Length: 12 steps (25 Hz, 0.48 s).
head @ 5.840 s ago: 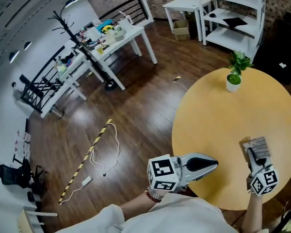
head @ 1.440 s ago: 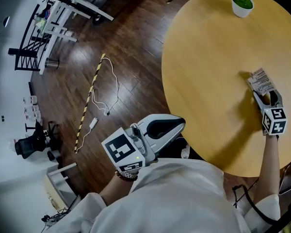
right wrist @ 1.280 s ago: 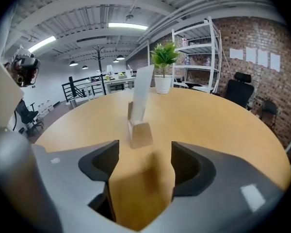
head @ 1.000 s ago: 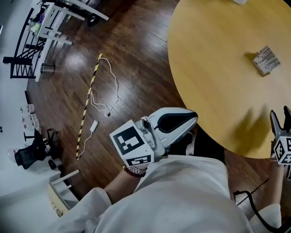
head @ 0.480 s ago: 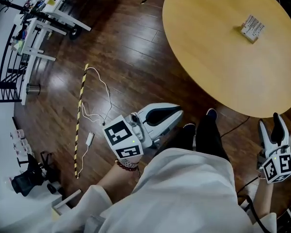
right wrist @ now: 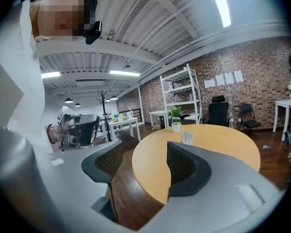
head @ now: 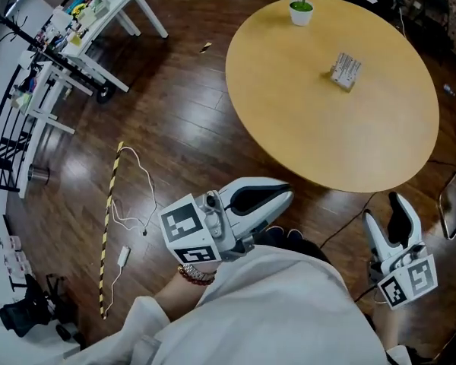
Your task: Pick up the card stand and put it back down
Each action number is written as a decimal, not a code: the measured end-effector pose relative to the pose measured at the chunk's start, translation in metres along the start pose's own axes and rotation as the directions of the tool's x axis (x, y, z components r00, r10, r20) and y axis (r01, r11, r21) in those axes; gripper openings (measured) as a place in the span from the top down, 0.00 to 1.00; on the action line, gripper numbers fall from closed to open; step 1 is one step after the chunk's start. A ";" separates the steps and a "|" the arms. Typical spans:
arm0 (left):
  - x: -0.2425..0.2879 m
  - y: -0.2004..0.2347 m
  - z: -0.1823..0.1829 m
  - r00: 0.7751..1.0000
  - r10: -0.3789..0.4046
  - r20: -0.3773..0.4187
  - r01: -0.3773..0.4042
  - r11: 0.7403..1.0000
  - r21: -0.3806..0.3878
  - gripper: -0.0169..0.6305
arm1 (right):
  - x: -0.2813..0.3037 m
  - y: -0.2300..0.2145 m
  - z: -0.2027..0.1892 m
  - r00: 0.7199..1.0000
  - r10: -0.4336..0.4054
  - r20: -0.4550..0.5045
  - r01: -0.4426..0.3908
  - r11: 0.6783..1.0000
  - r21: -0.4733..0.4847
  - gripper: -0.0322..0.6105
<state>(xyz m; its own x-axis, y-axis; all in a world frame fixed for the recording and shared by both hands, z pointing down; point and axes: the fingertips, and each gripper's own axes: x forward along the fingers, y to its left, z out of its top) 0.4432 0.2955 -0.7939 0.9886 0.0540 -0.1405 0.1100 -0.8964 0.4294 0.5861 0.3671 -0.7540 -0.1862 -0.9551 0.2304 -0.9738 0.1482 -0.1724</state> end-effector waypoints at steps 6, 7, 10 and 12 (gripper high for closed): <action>0.047 -0.065 0.024 0.994 -0.087 -0.059 0.093 0.992 0.091 0.97 | -0.038 0.036 0.040 0.991 0.056 0.120 -0.047 0.996 -0.076 0.52; 0.054 -0.075 0.024 0.991 -0.112 -0.067 0.118 0.990 0.081 0.97 | -0.041 0.042 0.044 0.988 0.076 0.132 -0.065 0.994 -0.090 0.52; 0.068 -0.097 0.018 0.978 -0.180 -0.104 0.187 0.980 0.063 0.97 | -0.045 0.063 0.053 0.972 0.168 0.165 -0.147 0.981 -0.130 0.52; 0.066 -0.099 0.013 0.979 -0.162 -0.123 0.173 0.981 0.087 0.97 | -0.050 0.079 0.051 0.964 0.216 0.157 -0.196 0.971 -0.137 0.53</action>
<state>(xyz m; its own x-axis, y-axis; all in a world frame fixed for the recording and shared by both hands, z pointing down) 0.4960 0.3824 -0.8573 0.9628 0.2521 -0.0978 0.2702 -0.9082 0.3196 0.5252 0.4135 -0.8276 -0.3697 -0.9285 0.0342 -0.9270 0.3661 -0.0814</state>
